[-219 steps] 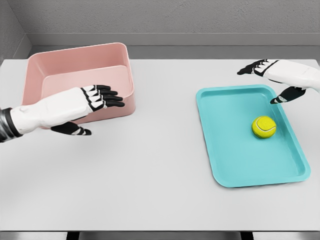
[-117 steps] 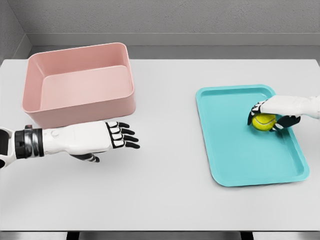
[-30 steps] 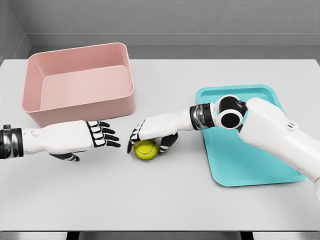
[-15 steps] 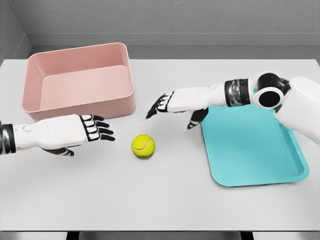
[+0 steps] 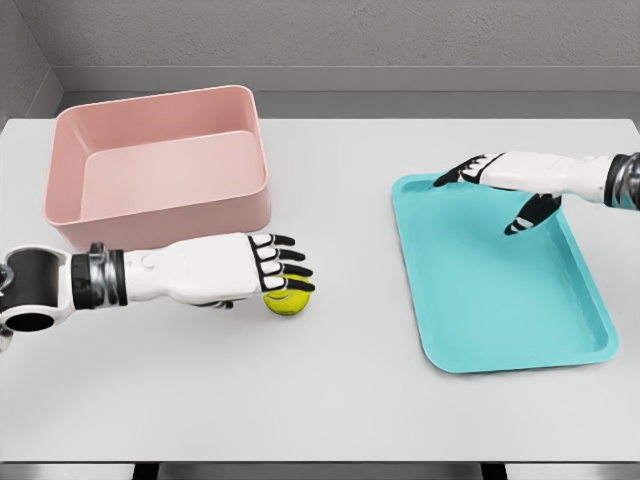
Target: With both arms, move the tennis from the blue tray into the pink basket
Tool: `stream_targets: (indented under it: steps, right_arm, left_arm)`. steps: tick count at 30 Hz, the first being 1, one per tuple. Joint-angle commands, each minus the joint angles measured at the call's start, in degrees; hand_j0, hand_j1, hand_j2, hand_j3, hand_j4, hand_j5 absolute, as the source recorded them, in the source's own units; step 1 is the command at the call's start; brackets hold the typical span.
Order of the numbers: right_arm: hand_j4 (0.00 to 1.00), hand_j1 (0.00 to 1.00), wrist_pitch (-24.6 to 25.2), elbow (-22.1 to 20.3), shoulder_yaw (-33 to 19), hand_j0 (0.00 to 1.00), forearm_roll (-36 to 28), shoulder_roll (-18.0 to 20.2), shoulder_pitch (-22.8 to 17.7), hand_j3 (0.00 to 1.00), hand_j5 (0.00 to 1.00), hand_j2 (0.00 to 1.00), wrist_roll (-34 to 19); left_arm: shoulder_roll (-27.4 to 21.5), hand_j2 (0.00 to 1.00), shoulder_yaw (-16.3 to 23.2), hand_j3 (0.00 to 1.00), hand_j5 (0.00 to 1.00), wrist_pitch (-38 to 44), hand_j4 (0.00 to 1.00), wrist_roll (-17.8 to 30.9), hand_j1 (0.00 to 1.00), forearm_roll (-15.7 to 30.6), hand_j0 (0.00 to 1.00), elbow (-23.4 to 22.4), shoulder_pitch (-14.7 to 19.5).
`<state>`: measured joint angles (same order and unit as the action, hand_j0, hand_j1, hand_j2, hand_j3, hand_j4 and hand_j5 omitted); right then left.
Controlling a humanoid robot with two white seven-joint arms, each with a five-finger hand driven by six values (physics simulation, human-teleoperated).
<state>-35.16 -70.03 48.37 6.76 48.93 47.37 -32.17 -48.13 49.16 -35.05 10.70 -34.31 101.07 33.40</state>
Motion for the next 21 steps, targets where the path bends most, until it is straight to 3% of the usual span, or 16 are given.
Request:
stream_targets:
  steps: [1,6,13,21]
  right_arm:
    - [1.00,1.00,0.16,0.94,-1.52,1.00,-0.43,0.20,-0.18,1.00,1.00,1.00,0.00]
    - [1.00,1.00,0.16,3.49,-3.28,1.00,-0.43,0.20,-0.88,1.00,1.00,1.00,0.09]
    - [1.00,1.00,0.16,3.76,-8.20,1.00,-0.43,0.20,-4.75,1.00,1.00,1.00,0.00]
    - [1.00,1.00,0.16,3.76,-9.96,1.00,-0.43,0.20,-4.92,1.00,1.00,1.00,0.00]
  left_arm:
    - [1.28,1.00,0.14,1.00,1.00,0.05,1.00,0.20,1.00,-0.23,1.00,0.00,0.00]
    - [1.19,1.00,1.11,1.00,1.00,0.05,1.00,0.20,1.00,0.56,1.00,0.00,-0.09]
    - [0.67,1.00,1.11,1.00,1.00,0.05,1.00,-0.15,1.00,6.88,1.00,-0.18,0.09]
    - [1.19,1.00,1.20,1.00,1.00,0.05,1.00,0.20,1.00,3.02,1.00,-2.90,1.32]
